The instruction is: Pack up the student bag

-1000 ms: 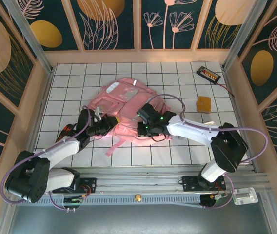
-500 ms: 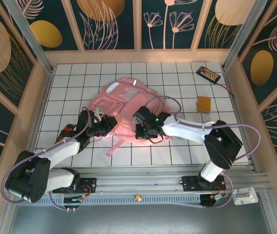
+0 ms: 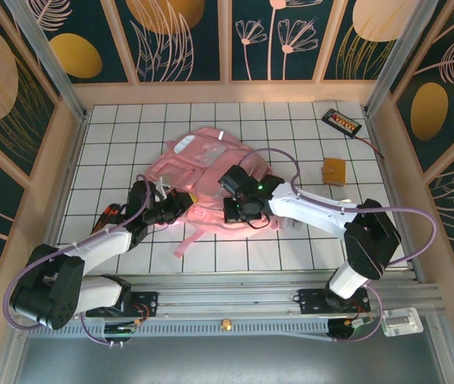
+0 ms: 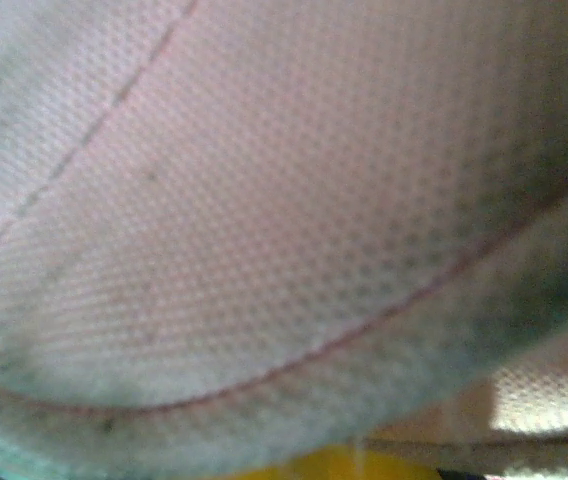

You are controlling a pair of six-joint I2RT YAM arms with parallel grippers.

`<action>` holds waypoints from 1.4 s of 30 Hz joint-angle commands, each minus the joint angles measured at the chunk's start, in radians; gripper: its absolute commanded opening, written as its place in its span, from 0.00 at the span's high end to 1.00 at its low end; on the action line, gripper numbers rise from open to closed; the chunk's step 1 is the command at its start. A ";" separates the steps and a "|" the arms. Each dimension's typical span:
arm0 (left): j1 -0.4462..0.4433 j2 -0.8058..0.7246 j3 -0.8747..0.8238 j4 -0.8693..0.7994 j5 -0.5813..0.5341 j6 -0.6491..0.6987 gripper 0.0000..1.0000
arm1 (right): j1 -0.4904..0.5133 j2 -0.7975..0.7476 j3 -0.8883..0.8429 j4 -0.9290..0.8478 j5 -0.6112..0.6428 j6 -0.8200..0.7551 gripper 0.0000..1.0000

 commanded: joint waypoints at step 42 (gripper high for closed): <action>0.265 0.317 0.512 -0.353 0.058 0.373 0.46 | 0.028 0.157 0.052 0.271 -0.157 -0.019 1.00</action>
